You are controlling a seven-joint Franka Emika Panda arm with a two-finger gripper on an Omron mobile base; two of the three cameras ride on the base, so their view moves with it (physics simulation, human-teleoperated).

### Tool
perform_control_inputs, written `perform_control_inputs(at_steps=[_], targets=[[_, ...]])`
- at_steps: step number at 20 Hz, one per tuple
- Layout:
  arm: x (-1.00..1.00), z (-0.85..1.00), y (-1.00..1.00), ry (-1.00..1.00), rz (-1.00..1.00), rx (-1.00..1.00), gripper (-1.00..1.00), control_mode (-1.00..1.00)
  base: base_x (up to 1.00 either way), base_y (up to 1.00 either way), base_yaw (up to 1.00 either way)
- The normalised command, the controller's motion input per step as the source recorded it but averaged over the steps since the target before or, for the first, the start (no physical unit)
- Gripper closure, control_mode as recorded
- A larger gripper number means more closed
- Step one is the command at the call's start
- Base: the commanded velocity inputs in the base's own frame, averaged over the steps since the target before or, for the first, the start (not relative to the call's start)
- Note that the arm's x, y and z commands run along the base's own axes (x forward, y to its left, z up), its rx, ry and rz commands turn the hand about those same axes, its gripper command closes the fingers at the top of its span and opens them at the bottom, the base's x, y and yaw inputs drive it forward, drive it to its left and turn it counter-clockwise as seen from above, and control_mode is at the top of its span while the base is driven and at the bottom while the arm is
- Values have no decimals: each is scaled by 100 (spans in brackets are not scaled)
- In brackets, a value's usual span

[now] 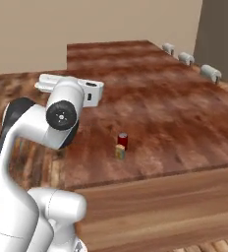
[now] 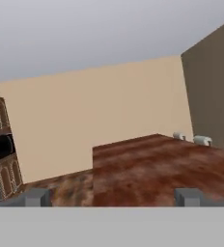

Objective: Pick the milk, boxed drink, can from the counter and place them in the open cabinet.

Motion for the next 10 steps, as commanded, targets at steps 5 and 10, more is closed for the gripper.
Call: perform_control_inputs(at_steps=[5, 10], targets=[[0, 0, 0, 0, 0, 0, -100, 100, -25, -6, 69], [0, 0, 0, 0, 0, 0, -100, 100, -4, -4, 20]])
